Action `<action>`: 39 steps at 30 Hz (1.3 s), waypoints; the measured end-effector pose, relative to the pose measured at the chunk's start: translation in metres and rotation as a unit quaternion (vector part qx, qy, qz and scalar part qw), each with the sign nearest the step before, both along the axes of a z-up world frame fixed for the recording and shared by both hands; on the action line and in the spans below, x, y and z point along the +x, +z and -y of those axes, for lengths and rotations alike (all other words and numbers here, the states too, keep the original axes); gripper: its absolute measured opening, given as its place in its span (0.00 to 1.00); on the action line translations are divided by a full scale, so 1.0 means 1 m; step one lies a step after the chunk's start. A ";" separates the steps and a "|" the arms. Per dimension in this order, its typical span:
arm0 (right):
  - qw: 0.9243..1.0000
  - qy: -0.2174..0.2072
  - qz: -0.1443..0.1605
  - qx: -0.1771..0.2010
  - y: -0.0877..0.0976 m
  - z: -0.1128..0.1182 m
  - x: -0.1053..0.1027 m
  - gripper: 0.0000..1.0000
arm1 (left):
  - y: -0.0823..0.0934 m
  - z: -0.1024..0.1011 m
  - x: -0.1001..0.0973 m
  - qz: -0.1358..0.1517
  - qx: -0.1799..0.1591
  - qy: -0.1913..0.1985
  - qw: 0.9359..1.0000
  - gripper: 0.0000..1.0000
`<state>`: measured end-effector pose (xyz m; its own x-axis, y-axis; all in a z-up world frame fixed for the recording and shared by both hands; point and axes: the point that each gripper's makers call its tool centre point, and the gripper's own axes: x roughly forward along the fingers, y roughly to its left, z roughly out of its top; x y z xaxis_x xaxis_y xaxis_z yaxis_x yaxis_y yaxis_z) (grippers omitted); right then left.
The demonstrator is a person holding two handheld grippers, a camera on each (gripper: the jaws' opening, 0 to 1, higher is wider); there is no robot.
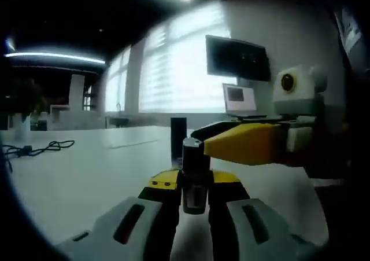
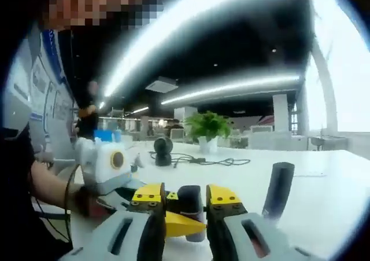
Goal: Pick up cosmetic bottle twist off cap place on table pick up cap screw tight cap place on table
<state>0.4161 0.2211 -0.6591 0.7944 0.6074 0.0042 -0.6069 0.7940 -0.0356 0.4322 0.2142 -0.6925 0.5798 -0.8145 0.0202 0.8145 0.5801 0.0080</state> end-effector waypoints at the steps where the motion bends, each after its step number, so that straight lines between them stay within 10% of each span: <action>1: 1.000 -0.006 0.004 -0.003 0.000 -0.001 0.001 0.19 | -0.001 -0.001 0.002 0.001 0.003 0.006 1.000 0.08; 39: 0.999 -0.034 -0.005 0.001 -0.005 0.003 0.015 0.08 | -0.004 -0.005 0.009 0.010 0.011 0.023 1.000 0.08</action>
<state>0.4309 0.2180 -0.6641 0.8333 0.5528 -0.0026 -0.5526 0.8329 -0.0293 0.4409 0.2194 -0.6965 0.6171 -0.7867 0.0150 0.7860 0.6172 0.0363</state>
